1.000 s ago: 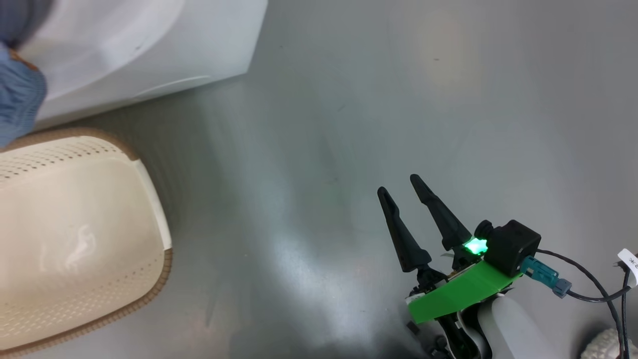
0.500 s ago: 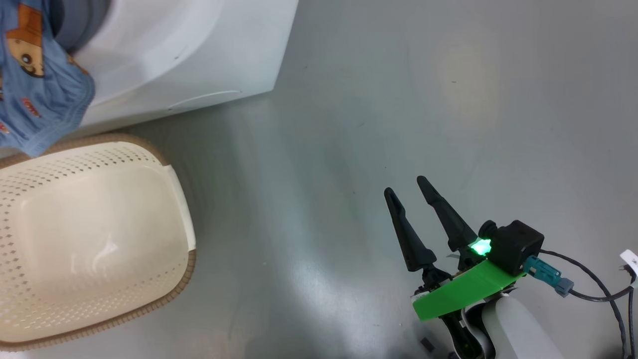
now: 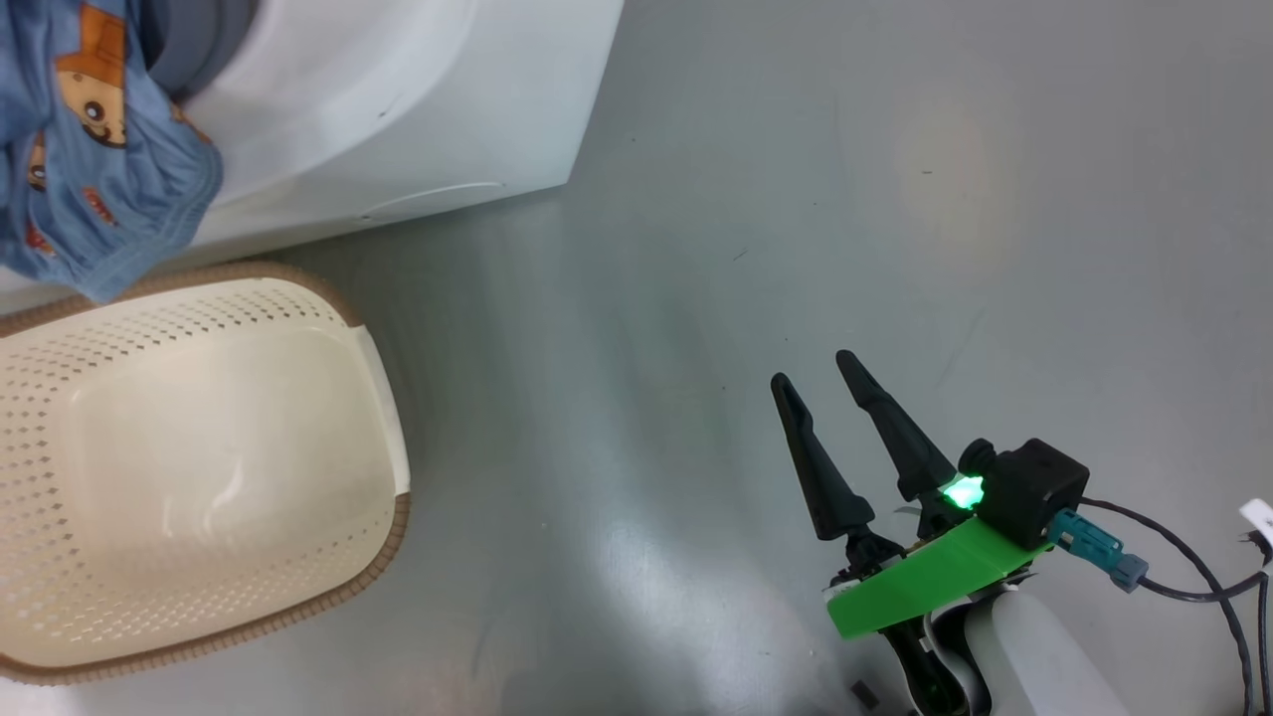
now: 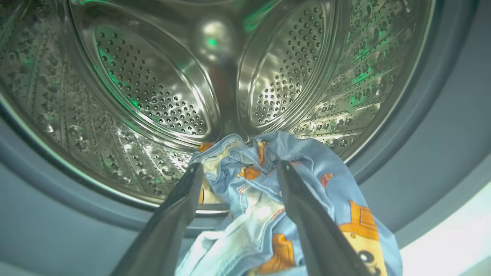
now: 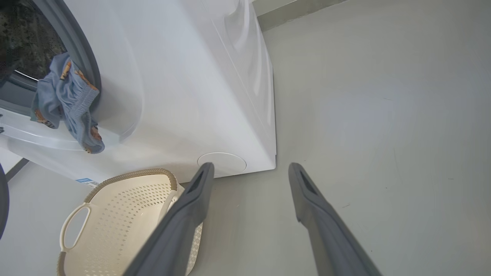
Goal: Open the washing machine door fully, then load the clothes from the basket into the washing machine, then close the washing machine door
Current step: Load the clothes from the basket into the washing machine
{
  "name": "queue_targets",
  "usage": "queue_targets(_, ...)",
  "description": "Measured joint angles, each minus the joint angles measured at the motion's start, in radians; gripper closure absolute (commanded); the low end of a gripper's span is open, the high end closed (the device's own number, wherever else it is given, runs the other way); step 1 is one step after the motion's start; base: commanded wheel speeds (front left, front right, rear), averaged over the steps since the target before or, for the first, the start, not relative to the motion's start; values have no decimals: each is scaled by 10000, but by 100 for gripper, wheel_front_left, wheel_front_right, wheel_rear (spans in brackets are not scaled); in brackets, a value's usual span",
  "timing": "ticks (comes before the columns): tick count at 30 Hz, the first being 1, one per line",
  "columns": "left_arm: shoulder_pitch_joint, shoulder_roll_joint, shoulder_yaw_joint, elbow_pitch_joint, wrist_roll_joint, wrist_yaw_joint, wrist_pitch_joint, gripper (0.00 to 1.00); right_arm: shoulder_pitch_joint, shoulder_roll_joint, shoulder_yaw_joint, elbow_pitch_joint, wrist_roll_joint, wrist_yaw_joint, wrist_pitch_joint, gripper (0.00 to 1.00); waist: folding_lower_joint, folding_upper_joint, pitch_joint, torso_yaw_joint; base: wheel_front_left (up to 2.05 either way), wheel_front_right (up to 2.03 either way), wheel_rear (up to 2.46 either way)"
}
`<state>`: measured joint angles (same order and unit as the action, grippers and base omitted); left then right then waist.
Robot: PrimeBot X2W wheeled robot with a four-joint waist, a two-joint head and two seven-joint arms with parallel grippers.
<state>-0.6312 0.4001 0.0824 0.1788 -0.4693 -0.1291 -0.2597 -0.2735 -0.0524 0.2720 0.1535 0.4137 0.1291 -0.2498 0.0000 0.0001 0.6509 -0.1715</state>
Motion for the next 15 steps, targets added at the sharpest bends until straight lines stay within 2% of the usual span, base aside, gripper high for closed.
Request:
queue_targets(7, 1237, -368, 863, -711, 257, 0, 0, 0, -3, -2, -2, 31, 0, 0, 0, 0, 0, 0, 9, 116, 0, 0, 0)
queue_targets(15, 2173, -675, 1427, -1145, 366, 0, 0, 0, -7, -6, 2, 79, 0, 0, 0, 0, 0, 0, -29, 193, 0, 0, 0)
